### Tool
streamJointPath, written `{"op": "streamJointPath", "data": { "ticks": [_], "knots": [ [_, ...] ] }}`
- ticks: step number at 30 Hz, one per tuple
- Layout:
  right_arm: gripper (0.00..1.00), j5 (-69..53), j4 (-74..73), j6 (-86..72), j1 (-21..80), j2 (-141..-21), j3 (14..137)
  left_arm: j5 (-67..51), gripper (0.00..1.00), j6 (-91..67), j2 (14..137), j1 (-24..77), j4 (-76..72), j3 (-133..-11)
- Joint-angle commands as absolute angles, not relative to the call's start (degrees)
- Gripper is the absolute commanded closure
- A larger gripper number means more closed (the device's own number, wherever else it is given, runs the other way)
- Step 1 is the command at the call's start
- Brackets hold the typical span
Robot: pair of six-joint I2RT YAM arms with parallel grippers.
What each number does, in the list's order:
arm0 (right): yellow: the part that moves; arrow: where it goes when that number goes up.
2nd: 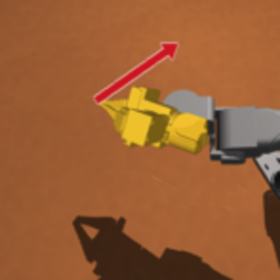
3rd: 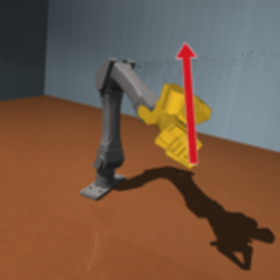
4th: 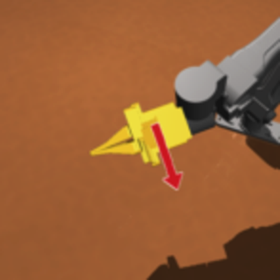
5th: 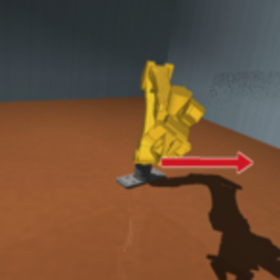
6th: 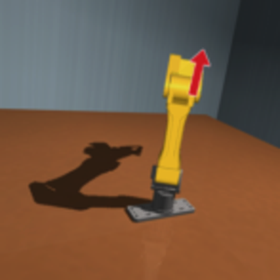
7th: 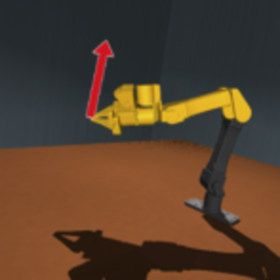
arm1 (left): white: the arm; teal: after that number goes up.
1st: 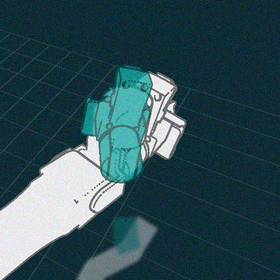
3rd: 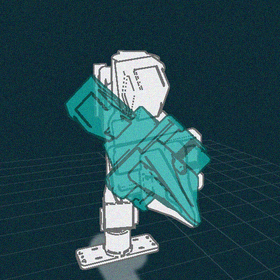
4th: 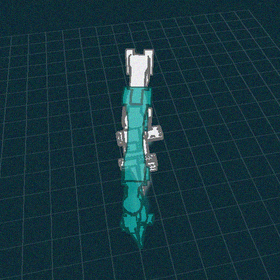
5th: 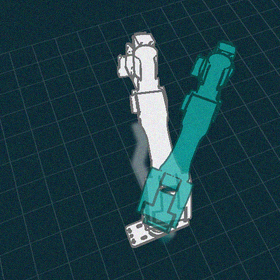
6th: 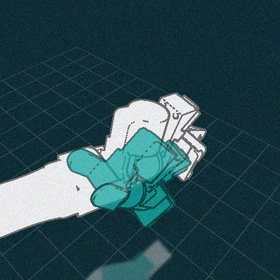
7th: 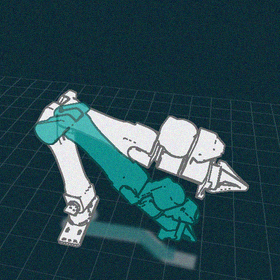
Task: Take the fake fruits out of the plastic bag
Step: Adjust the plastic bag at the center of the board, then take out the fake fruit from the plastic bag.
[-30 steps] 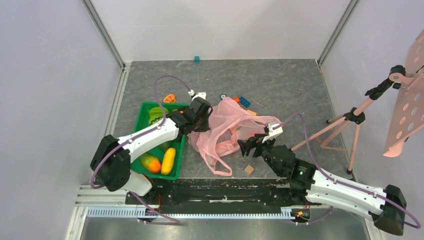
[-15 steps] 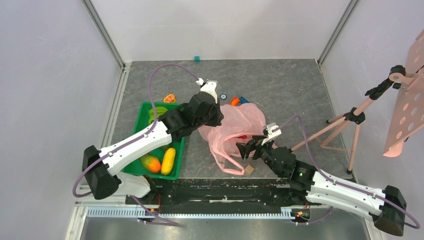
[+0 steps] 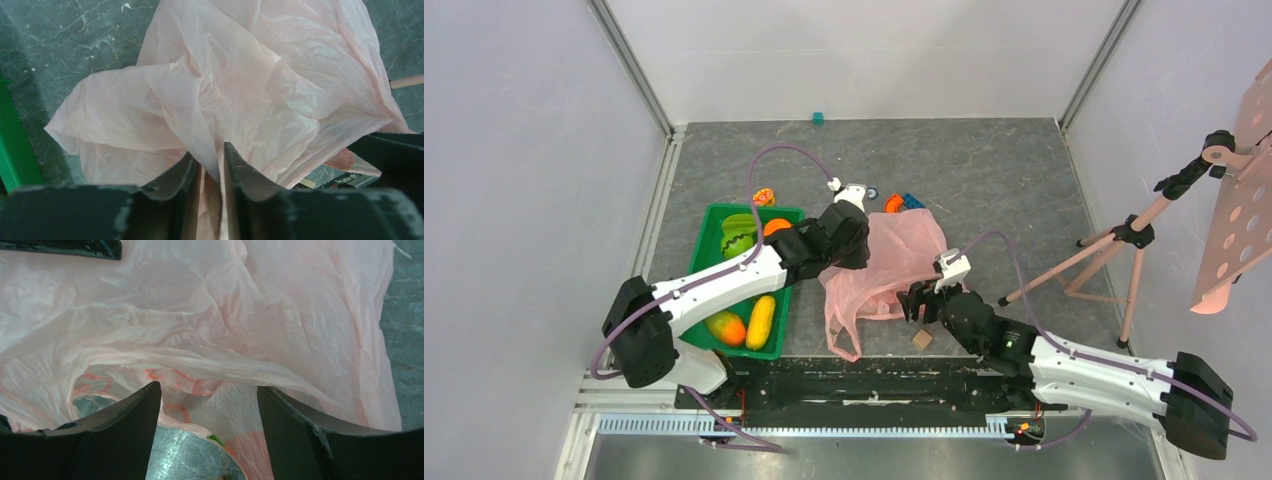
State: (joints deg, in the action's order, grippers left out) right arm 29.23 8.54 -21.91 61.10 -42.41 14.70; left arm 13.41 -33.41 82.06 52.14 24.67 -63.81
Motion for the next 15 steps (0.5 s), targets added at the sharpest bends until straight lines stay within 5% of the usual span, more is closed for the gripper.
{"op": "streamJointPath", "data": {
  "ticks": [1, 9, 15],
  "knots": [
    [0.31, 30.4, 11.9, -23.8, 61.0, -45.8, 15.7, 13.6, 0.65, -32.7, 82.4, 51.6, 20.1, -63.6],
    [0.42, 30.1, 17.9, -23.3, 60.9, -53.7, 18.1, 10.2, 0.36, -34.1, 82.3, 48.4, 17.6, -61.6],
    [0.42, 30.2, 20.4, -22.7, 59.9, -61.2, 21.7, 8.6, 0.34, -33.9, 83.4, 45.8, 15.3, -59.7]
  ]
}}
